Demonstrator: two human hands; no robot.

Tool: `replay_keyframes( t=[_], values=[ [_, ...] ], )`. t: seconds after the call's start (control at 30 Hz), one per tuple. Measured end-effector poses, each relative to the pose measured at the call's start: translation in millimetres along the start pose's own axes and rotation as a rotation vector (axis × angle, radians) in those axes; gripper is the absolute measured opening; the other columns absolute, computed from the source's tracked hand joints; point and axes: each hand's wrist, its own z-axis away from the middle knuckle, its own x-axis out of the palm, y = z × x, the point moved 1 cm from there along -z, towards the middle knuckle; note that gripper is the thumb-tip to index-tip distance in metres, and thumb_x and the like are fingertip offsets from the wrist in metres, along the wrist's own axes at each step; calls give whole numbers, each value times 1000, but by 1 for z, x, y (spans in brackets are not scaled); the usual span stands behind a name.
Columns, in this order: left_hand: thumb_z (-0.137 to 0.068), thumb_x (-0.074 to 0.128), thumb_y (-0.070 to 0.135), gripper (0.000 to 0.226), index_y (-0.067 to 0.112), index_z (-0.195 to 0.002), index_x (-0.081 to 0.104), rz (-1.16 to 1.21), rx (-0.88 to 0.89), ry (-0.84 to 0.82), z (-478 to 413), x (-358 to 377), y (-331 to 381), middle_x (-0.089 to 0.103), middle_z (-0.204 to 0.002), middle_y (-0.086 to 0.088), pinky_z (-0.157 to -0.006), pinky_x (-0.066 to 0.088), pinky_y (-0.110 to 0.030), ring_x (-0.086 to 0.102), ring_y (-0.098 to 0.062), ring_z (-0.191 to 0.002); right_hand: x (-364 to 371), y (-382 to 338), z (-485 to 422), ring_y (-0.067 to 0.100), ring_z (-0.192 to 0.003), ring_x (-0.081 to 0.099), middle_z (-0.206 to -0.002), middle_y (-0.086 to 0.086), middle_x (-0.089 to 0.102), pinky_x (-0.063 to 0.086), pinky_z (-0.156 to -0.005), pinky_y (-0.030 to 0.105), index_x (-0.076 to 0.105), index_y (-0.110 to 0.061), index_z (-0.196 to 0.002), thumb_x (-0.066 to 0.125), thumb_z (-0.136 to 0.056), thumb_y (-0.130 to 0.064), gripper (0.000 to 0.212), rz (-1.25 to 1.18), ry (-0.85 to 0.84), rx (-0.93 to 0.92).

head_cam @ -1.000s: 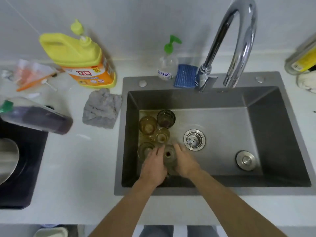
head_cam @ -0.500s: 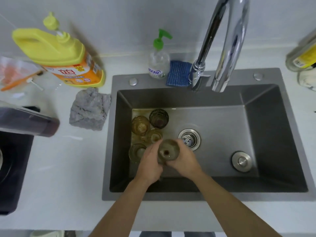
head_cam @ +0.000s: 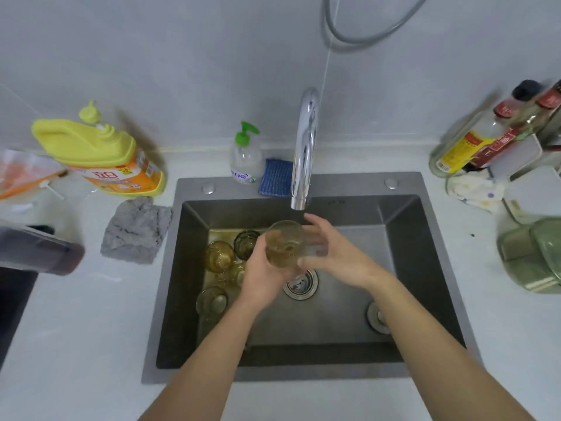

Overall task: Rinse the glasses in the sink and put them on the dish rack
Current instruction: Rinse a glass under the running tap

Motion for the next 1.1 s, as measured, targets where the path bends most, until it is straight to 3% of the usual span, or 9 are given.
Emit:
replay_keyframes(
  t=[0.1, 0.23, 0.3, 0.4, 0.47, 0.63, 0.8, 0.9, 1.1],
  values=[
    [-67, 97, 12, 71, 26, -125, 58, 90, -79, -2, -4, 4, 9, 72, -111, 11, -78, 51, -9, 68, 4, -97, -24, -27, -12, 7, -141, 39, -163, -4, 31, 36, -113, 28, 14, -27, -162, 68, -93, -10, 89, 0, 125, -20],
    [-61, 101, 29, 72, 29, -121, 62, 161, -135, -1, -9, 4, 11, 76, -115, 6, -103, 54, -38, 71, -14, -111, -30, -48, -36, 5, -145, 29, -168, -14, 21, 25, -121, 29, 16, -34, -162, 57, -98, -15, 79, 41, 242, -109],
    [-55, 101, 35, 77, 26, -122, 64, 209, -154, -32, -10, 2, 13, 78, -114, 4, -104, 56, -46, 73, -18, -110, -28, -49, -49, 4, -145, 30, -166, -16, 25, 24, -122, 30, 21, -37, -161, 51, -103, -21, 67, 53, 230, -117],
    [-73, 94, 19, 61, 17, -127, 64, 339, -209, -96, -7, -1, 15, 77, -119, -6, -103, 57, -48, 74, -25, -111, -23, -48, -65, 9, -145, 36, -164, -11, 34, 28, -123, 37, 30, -41, -157, 40, -107, -30, 52, 65, 203, -72],
    [-83, 85, 11, 51, 12, -128, 63, 421, -233, -132, -4, -3, 17, 76, -122, -11, -102, 58, -45, 74, -27, -113, -20, -47, -70, 7, -134, 44, -160, -7, 42, 31, -115, 31, 34, -39, -156, 34, -109, -34, 47, 81, 189, -35],
    [-73, 86, 21, 62, 11, -130, 63, 436, -254, -154, -1, -9, 15, 76, -121, -10, -104, 56, -47, 73, -28, -113, -17, -47, -64, 11, -110, 51, -140, -1, 58, 35, -95, 27, 49, -32, -144, 33, -110, -35, 37, 99, 251, -25],
    [-81, 81, 27, 65, 6, -136, 56, 461, -287, -166, -3, -7, 15, 77, -119, -12, -107, 53, -50, 74, -31, -107, -12, -46, -51, 26, -120, 59, -132, 4, 63, 41, -89, 32, 49, -33, -141, 30, -110, -33, 36, 80, 263, 11],
    [-93, 73, 24, 54, 3, -139, 53, 471, -296, -175, -4, -4, 20, 76, -118, -17, -100, 55, -45, 74, -30, -99, -10, -38, -49, 24, -115, 59, -137, 4, 62, 41, -92, 35, 45, -38, -143, 33, -110, -34, 36, 81, 223, 40],
    [-106, 51, 47, 52, 9, -140, 54, 426, -302, -178, -7, 9, 27, 74, -107, -13, -66, 60, -33, 74, -21, -78, 13, -24, -30, 14, -146, 38, -159, -7, 40, 24, -119, 28, 30, -27, -159, 35, -108, -49, 55, -224, 322, 79]
  ],
)
